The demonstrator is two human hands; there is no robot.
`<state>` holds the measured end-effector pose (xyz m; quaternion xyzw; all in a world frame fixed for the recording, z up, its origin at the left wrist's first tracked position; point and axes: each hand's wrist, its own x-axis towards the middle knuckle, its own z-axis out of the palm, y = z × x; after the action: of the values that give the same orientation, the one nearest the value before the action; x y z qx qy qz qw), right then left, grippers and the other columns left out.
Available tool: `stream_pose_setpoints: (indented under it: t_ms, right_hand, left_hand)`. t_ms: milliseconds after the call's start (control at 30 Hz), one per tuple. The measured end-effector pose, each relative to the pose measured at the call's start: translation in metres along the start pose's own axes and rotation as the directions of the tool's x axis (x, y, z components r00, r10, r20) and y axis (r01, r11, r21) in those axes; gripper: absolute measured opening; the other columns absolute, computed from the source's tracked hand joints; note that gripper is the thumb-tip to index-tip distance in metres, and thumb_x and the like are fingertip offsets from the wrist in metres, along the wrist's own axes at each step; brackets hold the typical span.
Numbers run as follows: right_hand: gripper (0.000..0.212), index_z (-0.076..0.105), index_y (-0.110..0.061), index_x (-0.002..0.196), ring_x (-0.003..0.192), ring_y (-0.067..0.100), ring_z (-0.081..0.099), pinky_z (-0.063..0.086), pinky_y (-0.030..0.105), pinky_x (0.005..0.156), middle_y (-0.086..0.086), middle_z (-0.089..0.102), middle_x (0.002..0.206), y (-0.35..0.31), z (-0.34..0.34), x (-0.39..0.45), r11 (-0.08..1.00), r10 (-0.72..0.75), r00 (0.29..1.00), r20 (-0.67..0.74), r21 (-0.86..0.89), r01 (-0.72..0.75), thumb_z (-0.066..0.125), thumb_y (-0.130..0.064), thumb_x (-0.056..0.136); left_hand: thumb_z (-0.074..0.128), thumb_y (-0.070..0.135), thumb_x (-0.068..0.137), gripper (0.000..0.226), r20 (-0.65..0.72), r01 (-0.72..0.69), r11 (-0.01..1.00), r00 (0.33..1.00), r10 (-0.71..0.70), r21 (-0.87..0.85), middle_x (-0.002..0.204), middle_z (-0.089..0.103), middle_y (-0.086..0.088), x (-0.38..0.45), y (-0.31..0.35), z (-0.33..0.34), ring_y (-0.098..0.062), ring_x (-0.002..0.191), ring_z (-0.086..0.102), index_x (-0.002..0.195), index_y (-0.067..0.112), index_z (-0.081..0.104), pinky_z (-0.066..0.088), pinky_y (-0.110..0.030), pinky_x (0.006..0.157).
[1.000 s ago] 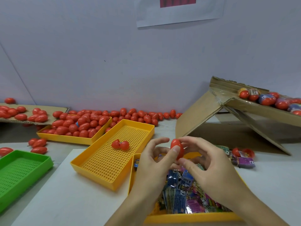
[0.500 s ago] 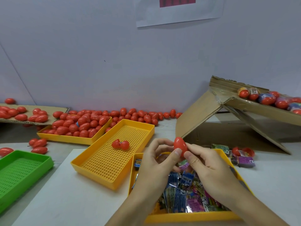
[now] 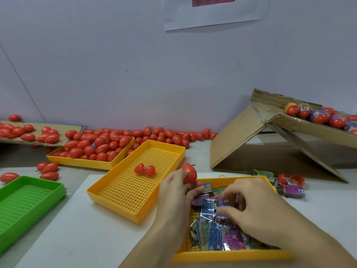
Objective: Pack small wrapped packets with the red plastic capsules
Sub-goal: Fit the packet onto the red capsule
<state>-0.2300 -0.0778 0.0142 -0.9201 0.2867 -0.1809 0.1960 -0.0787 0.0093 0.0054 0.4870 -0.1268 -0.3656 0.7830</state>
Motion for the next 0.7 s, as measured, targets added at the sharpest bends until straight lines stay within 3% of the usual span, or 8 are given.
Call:
stream_pose_setpoints:
  t_ms: [100, 200, 333, 500, 600, 700]
  right_hand:
    - [0.038, 0.072, -0.037, 0.100, 0.078, -0.004, 0.054, 0.040, 0.016, 0.052, -0.024, 0.057, 0.079, -0.0066, 0.0023, -0.0016, 0.993, 0.037, 0.993, 0.108, -0.116, -0.025, 0.073, -0.065, 0.074]
    - [0.022, 0.076, -0.034, 0.094, 0.079, -0.001, 0.060, 0.053, 0.021, 0.062, -0.015, 0.066, 0.079, -0.0062, -0.0007, -0.0006, 0.999, 0.042, 0.994, 0.105, -0.036, -0.038, 0.077, -0.051, 0.080]
    - [0.008, 0.078, -0.036, 0.086, 0.084, -0.007, 0.061, 0.054, 0.018, 0.066, -0.018, 0.069, 0.076, -0.0050, -0.0050, -0.0011, 0.998, 0.045, 0.995, 0.094, 0.043, -0.050, 0.074, -0.042, 0.086]
    - [0.012, 0.075, -0.035, 0.092, 0.080, -0.002, 0.061, 0.056, 0.019, 0.070, -0.019, 0.066, 0.081, -0.0051, -0.0033, -0.0015, 0.999, 0.038, 0.998, 0.049, 0.016, -0.039, 0.072, -0.045, 0.087]
    - [0.024, 0.074, -0.032, 0.097, 0.078, 0.002, 0.056, 0.049, 0.019, 0.062, -0.016, 0.060, 0.083, -0.0088, 0.0016, -0.0007, 0.997, 0.038, 0.996, 0.077, -0.076, -0.032, 0.070, -0.053, 0.086]
    - [0.016, 0.077, -0.032, 0.097, 0.080, 0.001, 0.056, 0.052, 0.021, 0.068, -0.018, 0.063, 0.085, -0.0088, 0.0026, -0.0008, 0.997, 0.035, 0.999, 0.037, -0.073, -0.032, 0.066, -0.043, 0.092]
  left_hand:
    - [0.053, 0.014, 0.098, 0.011, 0.009, -0.013, 1.000, 1.000, 0.013, 0.019, 0.055, 0.066, 0.001, -0.0012, 0.0002, 0.0012, -0.017, 0.064, 0.070, 0.095, 0.005, 0.060, 0.058, -0.026, 0.062]
    - [0.052, 0.013, 0.098, 0.010, -0.004, -0.011, 0.999, 1.000, 0.011, 0.034, 0.056, 0.068, 0.000, -0.0026, 0.0000, 0.0029, -0.018, 0.067, 0.071, 0.096, 0.007, 0.059, 0.059, -0.027, 0.063]
    - [0.053, 0.013, 0.098, 0.009, -0.009, -0.009, 0.999, 1.000, 0.010, 0.035, 0.057, 0.069, -0.002, -0.0038, 0.0010, 0.0036, -0.018, 0.067, 0.072, 0.095, 0.008, 0.060, 0.058, -0.025, 0.061]
    - [0.052, 0.011, 0.098, 0.009, 0.010, -0.019, 0.998, 1.000, 0.019, 0.055, 0.055, 0.067, 0.002, -0.0040, 0.0007, 0.0040, -0.016, 0.063, 0.071, 0.094, 0.007, 0.060, 0.058, -0.028, 0.063]
    - [0.052, 0.010, 0.098, 0.012, 0.021, -0.018, 0.998, 1.000, 0.017, 0.056, 0.054, 0.065, 0.002, -0.0036, 0.0006, 0.0035, -0.015, 0.062, 0.069, 0.093, 0.005, 0.061, 0.058, -0.027, 0.062]
    - [0.051, 0.009, 0.099, 0.013, 0.035, -0.017, 0.997, 0.999, 0.015, 0.072, 0.054, 0.064, 0.003, -0.0040, 0.0008, 0.0035, -0.014, 0.060, 0.067, 0.093, 0.004, 0.062, 0.057, -0.025, 0.060]
